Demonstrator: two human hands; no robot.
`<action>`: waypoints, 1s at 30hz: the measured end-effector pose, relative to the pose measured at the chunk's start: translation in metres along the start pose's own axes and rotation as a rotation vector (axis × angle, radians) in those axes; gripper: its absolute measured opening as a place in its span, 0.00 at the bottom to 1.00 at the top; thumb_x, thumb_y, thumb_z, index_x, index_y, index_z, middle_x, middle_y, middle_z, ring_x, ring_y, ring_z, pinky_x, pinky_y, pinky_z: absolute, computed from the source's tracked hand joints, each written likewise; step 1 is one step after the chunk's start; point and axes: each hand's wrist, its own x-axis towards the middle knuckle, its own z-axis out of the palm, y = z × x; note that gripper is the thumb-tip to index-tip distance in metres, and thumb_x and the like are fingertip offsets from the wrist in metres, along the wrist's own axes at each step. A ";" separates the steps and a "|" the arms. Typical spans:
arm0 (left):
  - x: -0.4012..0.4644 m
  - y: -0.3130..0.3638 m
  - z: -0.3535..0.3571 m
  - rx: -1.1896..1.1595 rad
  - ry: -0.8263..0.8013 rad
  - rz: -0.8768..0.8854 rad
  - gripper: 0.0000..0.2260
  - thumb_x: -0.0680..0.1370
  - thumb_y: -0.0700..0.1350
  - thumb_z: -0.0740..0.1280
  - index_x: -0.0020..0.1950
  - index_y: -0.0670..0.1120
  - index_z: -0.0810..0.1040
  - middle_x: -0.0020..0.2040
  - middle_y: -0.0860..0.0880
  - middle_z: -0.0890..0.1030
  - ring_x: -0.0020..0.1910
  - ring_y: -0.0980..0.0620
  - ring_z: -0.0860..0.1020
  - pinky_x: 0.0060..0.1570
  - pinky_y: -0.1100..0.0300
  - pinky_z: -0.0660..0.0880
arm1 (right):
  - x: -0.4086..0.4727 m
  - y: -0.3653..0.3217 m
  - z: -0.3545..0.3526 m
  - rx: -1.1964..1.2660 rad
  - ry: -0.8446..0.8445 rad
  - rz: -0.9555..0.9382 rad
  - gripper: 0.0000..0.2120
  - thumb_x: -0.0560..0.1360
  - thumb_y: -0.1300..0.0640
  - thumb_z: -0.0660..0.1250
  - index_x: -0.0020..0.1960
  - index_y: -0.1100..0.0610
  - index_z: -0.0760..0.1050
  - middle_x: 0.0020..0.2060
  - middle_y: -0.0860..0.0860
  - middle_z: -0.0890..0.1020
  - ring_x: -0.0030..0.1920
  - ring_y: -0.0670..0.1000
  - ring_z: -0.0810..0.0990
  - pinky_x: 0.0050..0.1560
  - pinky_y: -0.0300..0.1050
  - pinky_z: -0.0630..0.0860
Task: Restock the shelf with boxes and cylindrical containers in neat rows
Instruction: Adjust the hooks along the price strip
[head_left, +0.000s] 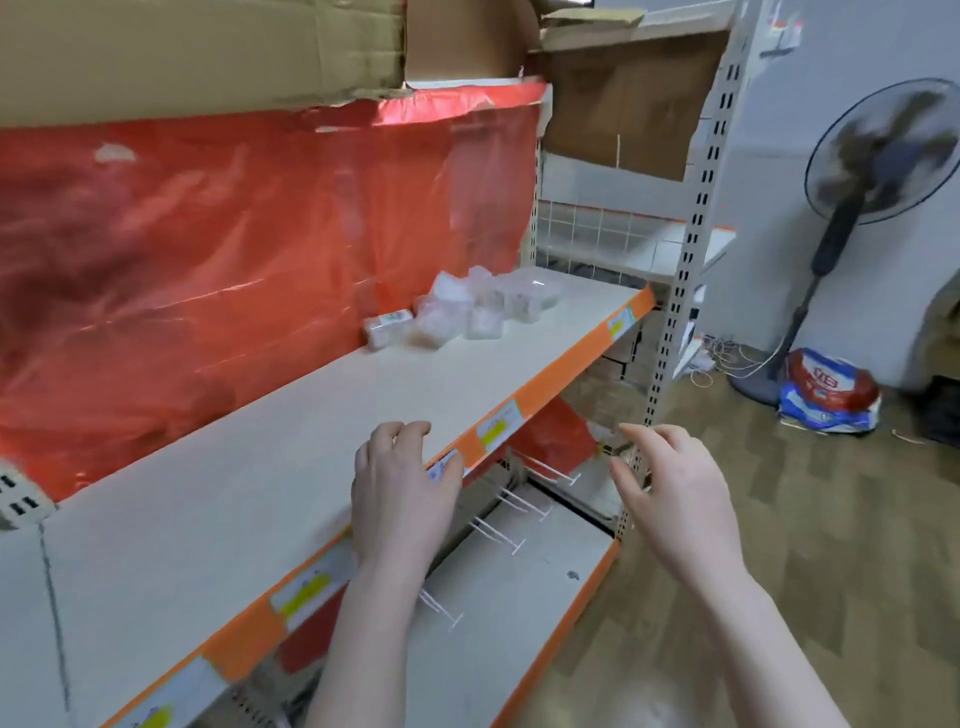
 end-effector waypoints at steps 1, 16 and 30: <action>0.017 0.005 0.010 0.002 -0.003 -0.002 0.19 0.76 0.51 0.67 0.65 0.47 0.74 0.63 0.47 0.72 0.64 0.47 0.67 0.62 0.57 0.63 | 0.015 0.008 0.008 0.001 -0.015 0.007 0.14 0.69 0.61 0.73 0.54 0.59 0.79 0.45 0.56 0.80 0.45 0.58 0.78 0.46 0.50 0.73; 0.175 0.042 0.102 0.102 0.084 -0.151 0.19 0.76 0.51 0.67 0.65 0.46 0.74 0.65 0.47 0.72 0.65 0.47 0.67 0.62 0.57 0.64 | 0.212 0.079 0.125 0.103 -0.291 -0.004 0.16 0.75 0.57 0.66 0.62 0.57 0.75 0.53 0.55 0.78 0.53 0.57 0.75 0.50 0.50 0.69; 0.211 0.101 0.176 0.228 0.278 -0.543 0.19 0.75 0.49 0.68 0.65 0.45 0.75 0.64 0.48 0.73 0.64 0.48 0.68 0.62 0.59 0.63 | 0.352 0.122 0.217 0.378 -0.537 -0.264 0.19 0.75 0.56 0.66 0.65 0.59 0.72 0.57 0.57 0.77 0.60 0.59 0.73 0.57 0.49 0.67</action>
